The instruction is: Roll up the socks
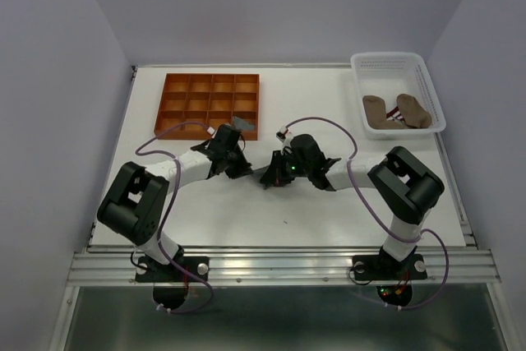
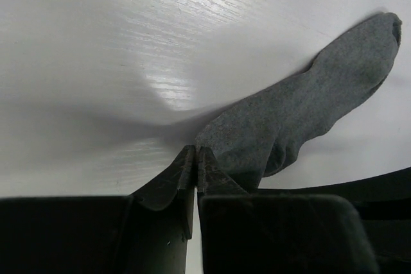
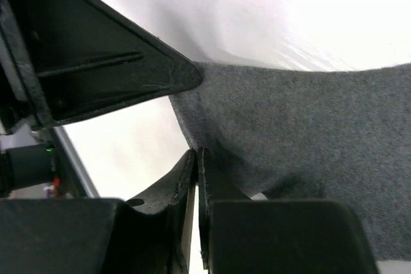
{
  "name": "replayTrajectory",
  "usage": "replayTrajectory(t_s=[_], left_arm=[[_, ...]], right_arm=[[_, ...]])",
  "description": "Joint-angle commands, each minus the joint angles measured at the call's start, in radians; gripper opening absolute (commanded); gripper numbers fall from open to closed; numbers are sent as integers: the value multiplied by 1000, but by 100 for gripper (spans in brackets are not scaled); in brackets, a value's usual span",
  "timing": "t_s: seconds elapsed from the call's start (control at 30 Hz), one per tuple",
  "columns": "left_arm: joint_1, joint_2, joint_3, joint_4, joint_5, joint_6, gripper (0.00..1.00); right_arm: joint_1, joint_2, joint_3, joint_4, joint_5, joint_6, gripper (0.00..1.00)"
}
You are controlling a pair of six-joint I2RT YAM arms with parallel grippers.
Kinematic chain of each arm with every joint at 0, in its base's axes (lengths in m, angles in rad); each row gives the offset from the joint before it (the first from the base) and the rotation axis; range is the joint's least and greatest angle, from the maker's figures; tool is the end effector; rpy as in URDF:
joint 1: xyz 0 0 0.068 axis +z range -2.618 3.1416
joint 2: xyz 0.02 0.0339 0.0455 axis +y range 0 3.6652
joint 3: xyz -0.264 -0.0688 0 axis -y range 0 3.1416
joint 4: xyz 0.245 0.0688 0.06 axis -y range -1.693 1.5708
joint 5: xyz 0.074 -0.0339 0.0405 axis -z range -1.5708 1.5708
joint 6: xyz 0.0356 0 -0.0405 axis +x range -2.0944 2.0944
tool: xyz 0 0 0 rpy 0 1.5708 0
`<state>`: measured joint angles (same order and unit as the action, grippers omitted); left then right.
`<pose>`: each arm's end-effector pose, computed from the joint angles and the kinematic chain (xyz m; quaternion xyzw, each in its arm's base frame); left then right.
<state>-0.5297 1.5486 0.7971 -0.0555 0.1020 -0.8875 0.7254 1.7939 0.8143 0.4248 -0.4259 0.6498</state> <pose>0.2655 -0.1597 0.1750 -0.1462 0.9153 -0.2781 0.2518 0.2560 0.2467 0.1449 -0.1350 0.8495 0.4445 0.2502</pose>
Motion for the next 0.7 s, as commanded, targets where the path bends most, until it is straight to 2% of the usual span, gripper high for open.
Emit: replayTrajectory(t_s=[0.0,0.1,0.27,0.3,0.33,0.43,0.5,0.67], left_arm=[[-6,30,80,-82,-19,9,0],[-10,67,123,-157,-21,10,0],[-18,68,148,-199,-28,27,2],[-18,70,151,-208,-36,28,10],[-18,71,155,-227,-42,30,27],[-18,65,160,-227,-56,30,59],[-18,50,154,-213,-65,24,64],[-19,5,116,-162,-67,15,64]], right_arm=[[-7,-22,46,-125,59,-122,9],[-7,-28,68,-202,139,-191,8],[-7,19,97,-253,154,-191,3],[-7,22,94,-251,154,-184,2],[-7,21,91,-250,154,-179,1],[-7,12,74,-256,177,-161,1],[-7,19,82,-288,193,-144,1],[-7,56,86,-302,184,-67,1]])
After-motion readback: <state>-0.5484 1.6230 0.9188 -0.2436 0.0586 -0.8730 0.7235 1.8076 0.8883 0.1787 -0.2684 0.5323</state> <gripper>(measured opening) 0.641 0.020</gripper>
